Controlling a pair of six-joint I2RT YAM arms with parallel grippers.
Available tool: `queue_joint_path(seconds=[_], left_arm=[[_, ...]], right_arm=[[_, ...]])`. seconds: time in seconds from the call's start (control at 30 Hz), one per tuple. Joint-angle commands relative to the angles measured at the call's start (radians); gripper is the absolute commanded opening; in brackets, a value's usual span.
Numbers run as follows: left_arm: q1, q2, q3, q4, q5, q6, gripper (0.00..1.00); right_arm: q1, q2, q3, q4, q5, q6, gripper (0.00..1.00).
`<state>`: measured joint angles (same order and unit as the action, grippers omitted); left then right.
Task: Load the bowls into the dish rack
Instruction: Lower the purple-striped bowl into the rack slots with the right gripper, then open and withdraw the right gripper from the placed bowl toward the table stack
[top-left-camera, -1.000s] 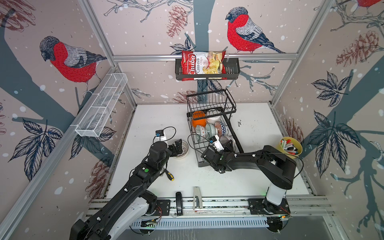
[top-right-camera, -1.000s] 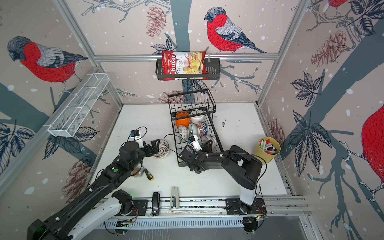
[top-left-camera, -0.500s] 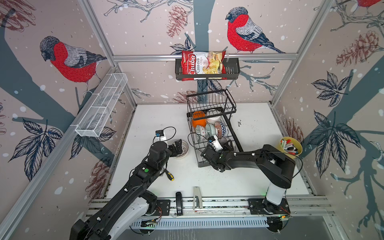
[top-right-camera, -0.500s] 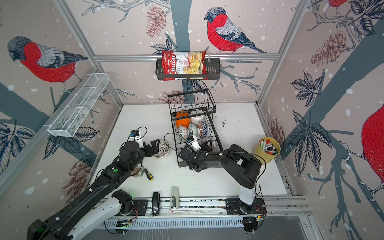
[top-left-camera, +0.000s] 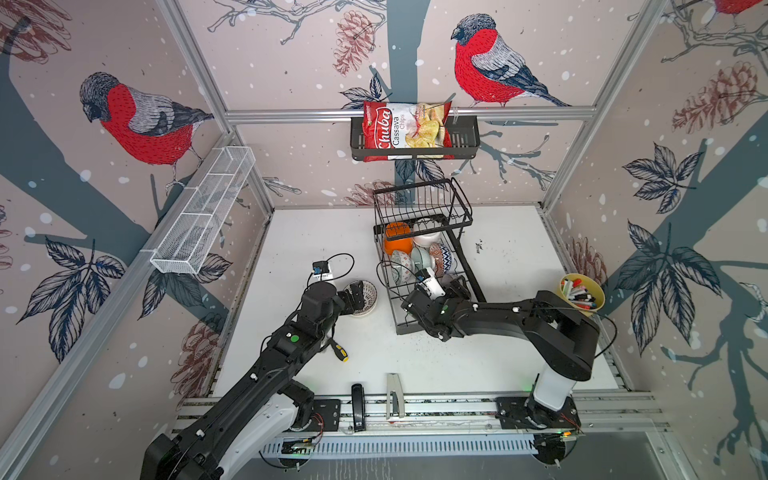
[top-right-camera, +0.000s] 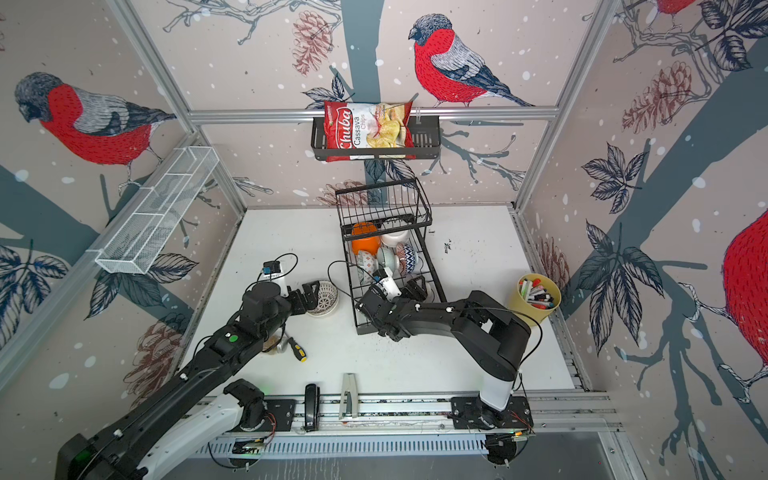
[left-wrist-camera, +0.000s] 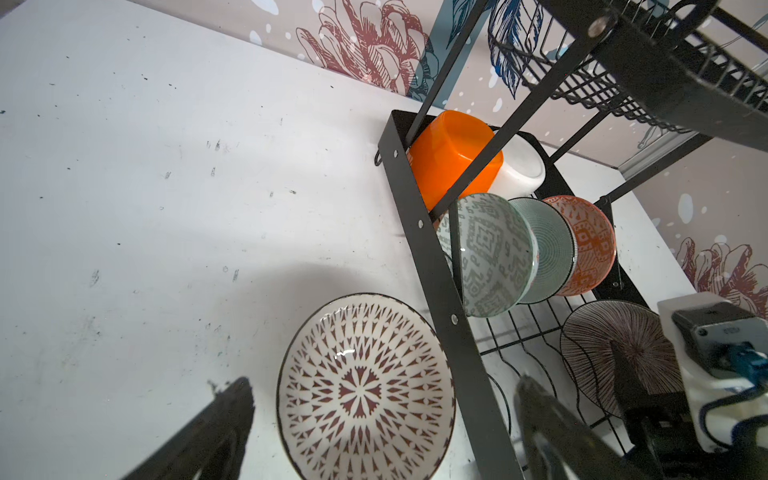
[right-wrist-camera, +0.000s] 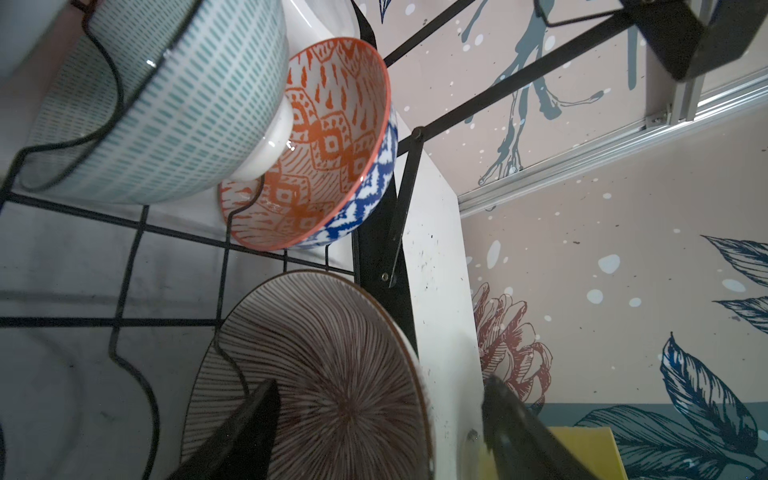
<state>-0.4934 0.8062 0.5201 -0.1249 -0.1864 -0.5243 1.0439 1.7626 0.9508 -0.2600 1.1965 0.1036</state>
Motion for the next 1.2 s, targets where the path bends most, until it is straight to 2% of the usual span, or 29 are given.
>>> queue_joint_path(seconds=[0.0,0.23,0.73,0.9,1.17], left_arm=[[0.005,0.012,0.017,-0.015,-0.004,-0.008,0.97],[0.009,0.05,0.046,-0.061,-0.003,-0.019,0.97],[0.022,0.109,0.086,-0.191,0.01,-0.063,0.97],[0.024,0.132,0.097,-0.232,0.012,-0.075,0.97],[0.032,0.143,0.091,-0.26,-0.007,-0.098,0.97]], right_arm=[[-0.003,-0.023,0.012,-0.01,-0.01,-0.003,0.8],[-0.003,-0.092,0.008,0.025,-0.073,-0.028,0.86],[-0.002,-0.275,0.016,0.083,-0.392,-0.043,0.87],[-0.006,-0.338,0.018,0.096,-0.457,-0.01,0.86],[-0.022,-0.39,0.087,0.048,-0.648,0.098,0.83]])
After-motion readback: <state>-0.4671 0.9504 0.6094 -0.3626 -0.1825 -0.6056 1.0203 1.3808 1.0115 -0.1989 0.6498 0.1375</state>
